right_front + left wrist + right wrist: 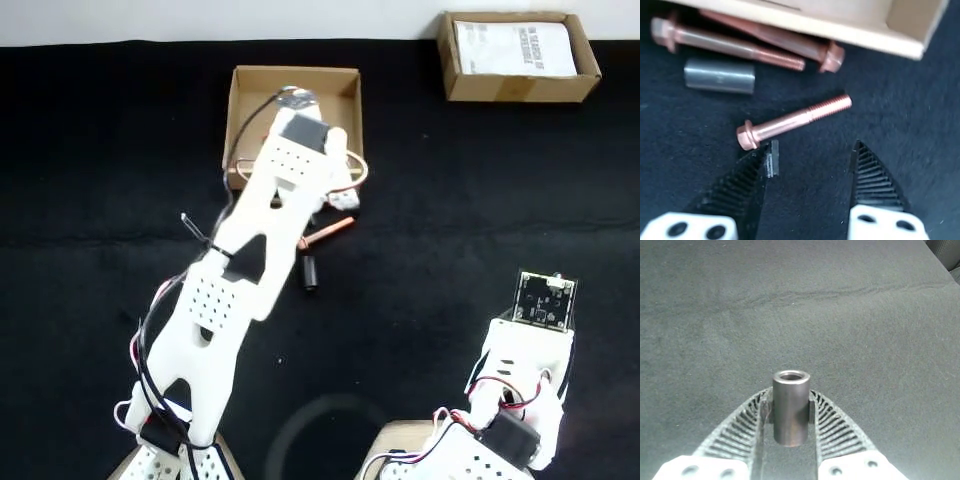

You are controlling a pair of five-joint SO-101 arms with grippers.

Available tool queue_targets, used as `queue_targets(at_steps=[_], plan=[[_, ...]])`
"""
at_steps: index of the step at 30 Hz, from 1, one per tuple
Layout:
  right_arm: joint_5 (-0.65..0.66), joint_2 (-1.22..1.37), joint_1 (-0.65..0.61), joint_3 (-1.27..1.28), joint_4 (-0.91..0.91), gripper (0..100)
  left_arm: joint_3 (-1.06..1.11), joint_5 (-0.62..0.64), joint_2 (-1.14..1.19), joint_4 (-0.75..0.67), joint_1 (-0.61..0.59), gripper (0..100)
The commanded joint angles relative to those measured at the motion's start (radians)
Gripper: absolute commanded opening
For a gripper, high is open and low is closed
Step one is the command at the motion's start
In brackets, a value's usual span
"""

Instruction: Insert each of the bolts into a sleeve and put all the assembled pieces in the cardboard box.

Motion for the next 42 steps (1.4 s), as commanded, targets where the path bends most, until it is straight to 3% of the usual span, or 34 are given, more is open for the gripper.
queue_targets(at_steps=[1, 7, 14, 20, 29, 37, 42], plan=[[0.002, -0.007, -0.001, -0.004, -0.016, 0.7, -0.035, -0.015, -0.018, 0.009, 0.002, 24], [-0.003, -0.008, -0.002, -0.004, -0.016, 0.7, -0.025, -0.049, -0.013, 0.014, -0.015, 24], [-0.005, -0.008, -0.005, -0.004, -0.021, 0.7, 0.142, -0.049, -0.015, 0.012, 0.010, 23], [-0.005, -0.008, -0.005, -0.004, -0.021, 0.7, 0.193, -0.049, -0.008, 0.009, 0.010, 0], [-0.005, -0.008, -0.007, -0.004, -0.022, 0.7, 0.193, -0.046, -0.004, 0.008, -0.024, 3], [-0.005, -0.008, -0.007, -0.004, -0.022, 0.7, 0.183, -0.043, 0.133, -0.037, -0.107, 3], [-0.005, -0.008, -0.007, -0.004, -0.022, 0.7, 0.064, -0.043, 0.131, 0.014, -0.087, 4]])
